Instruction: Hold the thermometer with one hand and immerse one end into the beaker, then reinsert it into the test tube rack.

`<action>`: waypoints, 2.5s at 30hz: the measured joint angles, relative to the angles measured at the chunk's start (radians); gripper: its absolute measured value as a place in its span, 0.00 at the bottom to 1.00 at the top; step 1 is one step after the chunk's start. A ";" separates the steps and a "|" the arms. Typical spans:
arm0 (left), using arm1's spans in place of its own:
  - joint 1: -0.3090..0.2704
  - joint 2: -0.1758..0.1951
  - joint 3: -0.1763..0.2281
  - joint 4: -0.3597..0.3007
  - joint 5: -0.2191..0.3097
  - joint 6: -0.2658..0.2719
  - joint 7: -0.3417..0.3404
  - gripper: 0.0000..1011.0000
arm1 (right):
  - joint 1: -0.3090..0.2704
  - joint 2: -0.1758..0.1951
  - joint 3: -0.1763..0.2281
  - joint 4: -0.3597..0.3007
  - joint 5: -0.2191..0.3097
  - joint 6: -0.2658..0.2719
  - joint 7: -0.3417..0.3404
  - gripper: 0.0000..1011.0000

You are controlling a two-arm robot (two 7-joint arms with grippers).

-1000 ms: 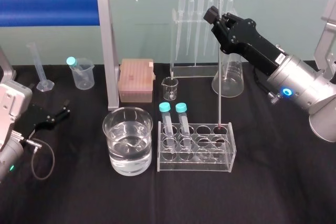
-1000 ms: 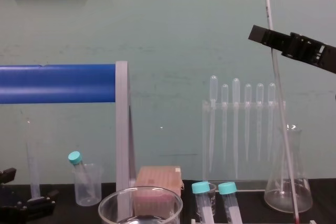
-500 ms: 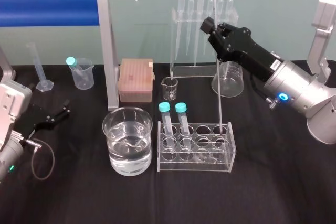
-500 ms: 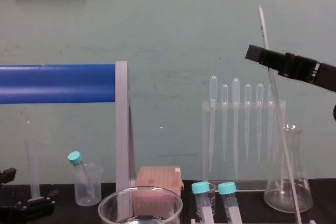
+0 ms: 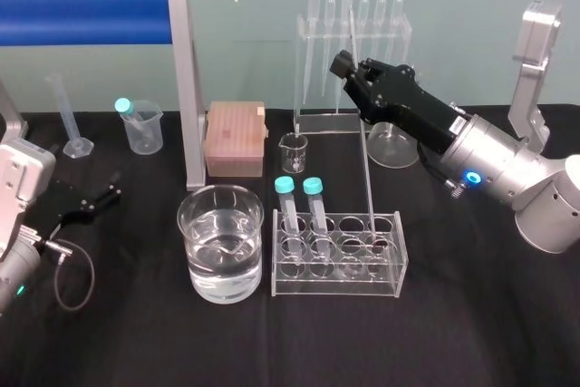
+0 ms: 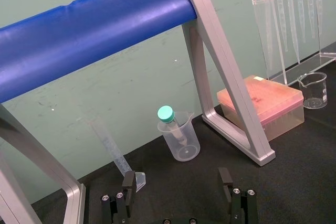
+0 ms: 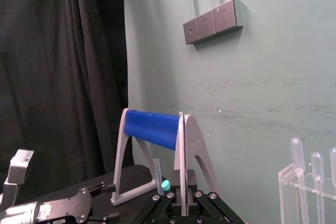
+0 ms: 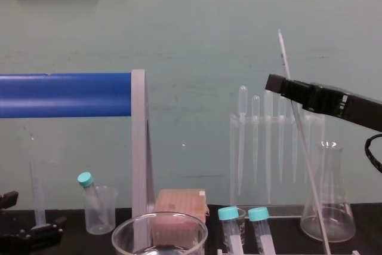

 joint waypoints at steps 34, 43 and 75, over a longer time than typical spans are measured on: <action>0.000 0.000 0.000 0.000 0.000 0.000 0.000 1.00 | -0.004 -0.008 -0.020 0.060 -0.013 0.023 0.011 0.06; 0.000 0.000 0.000 0.000 0.000 0.000 0.000 1.00 | -0.003 -0.008 -0.020 0.060 -0.013 0.023 0.011 0.06; 0.000 0.000 0.000 0.000 0.000 0.000 0.000 1.00 | -0.001 -0.009 -0.020 0.060 -0.013 0.022 0.011 0.63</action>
